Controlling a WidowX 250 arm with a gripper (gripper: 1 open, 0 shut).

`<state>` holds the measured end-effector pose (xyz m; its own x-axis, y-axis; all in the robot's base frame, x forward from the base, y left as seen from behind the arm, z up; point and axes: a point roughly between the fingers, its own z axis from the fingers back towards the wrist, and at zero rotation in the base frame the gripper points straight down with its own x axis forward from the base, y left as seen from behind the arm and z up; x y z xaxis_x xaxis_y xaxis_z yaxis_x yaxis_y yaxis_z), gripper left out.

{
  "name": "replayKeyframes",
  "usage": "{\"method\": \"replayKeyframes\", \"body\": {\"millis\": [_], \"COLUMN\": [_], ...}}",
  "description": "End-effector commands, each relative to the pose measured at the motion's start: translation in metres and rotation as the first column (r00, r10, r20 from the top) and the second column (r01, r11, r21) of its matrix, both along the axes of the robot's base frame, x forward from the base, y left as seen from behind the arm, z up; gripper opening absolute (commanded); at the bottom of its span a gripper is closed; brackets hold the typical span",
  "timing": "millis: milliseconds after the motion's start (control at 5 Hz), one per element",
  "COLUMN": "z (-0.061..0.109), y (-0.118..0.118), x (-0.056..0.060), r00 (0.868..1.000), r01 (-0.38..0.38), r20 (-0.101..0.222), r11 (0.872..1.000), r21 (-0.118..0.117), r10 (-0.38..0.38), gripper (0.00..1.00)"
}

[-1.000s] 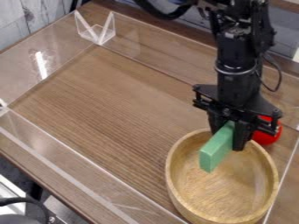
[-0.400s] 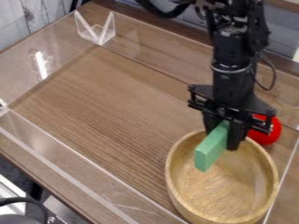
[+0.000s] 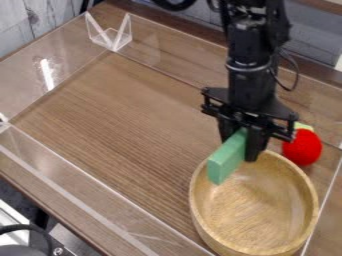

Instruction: Remove the green block from inside the wooden bowl and put it on the table

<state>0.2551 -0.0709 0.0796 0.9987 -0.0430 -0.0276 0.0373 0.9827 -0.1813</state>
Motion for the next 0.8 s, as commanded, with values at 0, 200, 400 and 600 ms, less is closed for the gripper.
{"method": "replayKeyframes", "body": {"millis": [0,200,400,600], "z": [0.026,0.025,0.021,0.014], "y": [0.020,0.054,0.080,0.083], "x": [0.013,0.020,0.019,0.019], "r00": [0.994,0.994,0.994,0.994], "r01": [0.000,-0.001,0.002,0.002], "r20": [0.105,0.110,0.113,0.105], "r11": [1.000,1.000,0.999,0.999], "r21": [0.018,0.023,0.032,0.039], "r10": [-0.002,-0.002,-0.005,-0.006], "gripper": [0.00,0.00,0.00,0.00]}}
